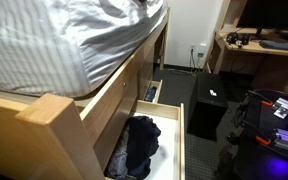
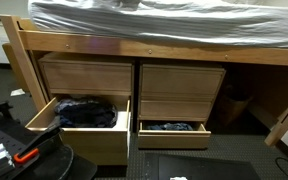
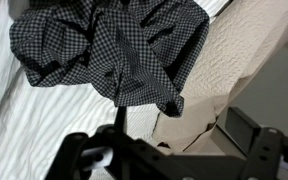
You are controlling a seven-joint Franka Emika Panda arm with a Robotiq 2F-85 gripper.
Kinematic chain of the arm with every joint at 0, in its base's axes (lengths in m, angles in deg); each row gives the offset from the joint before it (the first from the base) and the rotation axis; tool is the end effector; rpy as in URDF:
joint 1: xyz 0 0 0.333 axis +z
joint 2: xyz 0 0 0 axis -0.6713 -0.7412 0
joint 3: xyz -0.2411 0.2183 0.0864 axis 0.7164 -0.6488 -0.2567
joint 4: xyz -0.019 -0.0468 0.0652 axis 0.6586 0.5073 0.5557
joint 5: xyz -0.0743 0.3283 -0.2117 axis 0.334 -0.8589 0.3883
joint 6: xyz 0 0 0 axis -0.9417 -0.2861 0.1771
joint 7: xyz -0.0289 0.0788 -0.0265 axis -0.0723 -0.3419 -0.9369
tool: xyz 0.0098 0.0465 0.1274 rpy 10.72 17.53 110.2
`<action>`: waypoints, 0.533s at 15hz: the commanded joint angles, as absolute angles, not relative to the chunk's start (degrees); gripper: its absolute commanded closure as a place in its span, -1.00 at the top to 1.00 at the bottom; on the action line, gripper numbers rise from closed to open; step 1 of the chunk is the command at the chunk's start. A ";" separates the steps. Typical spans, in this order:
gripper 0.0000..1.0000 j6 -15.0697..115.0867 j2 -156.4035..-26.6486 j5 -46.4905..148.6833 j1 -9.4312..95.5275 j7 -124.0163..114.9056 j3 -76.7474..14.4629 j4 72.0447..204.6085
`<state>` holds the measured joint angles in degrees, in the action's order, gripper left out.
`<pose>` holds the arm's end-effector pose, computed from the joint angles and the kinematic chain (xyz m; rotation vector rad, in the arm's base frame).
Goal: Put the grey short in the open drawer
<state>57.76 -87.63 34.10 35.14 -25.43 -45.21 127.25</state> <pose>0.7058 0.0251 0.6775 -2.4101 0.6662 -1.0071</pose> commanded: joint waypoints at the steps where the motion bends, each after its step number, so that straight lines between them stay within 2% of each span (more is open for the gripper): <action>1: 1.00 57.32 -88.36 32.67 38.14 -24.82 -41.67 126.27; 2: 1.00 57.69 -88.71 33.83 35.06 -25.40 -45.34 126.23; 8: 1.00 57.14 -88.85 33.81 35.06 -25.40 -45.68 125.40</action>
<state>57.14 -88.86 33.81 35.06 -25.40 -45.68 125.39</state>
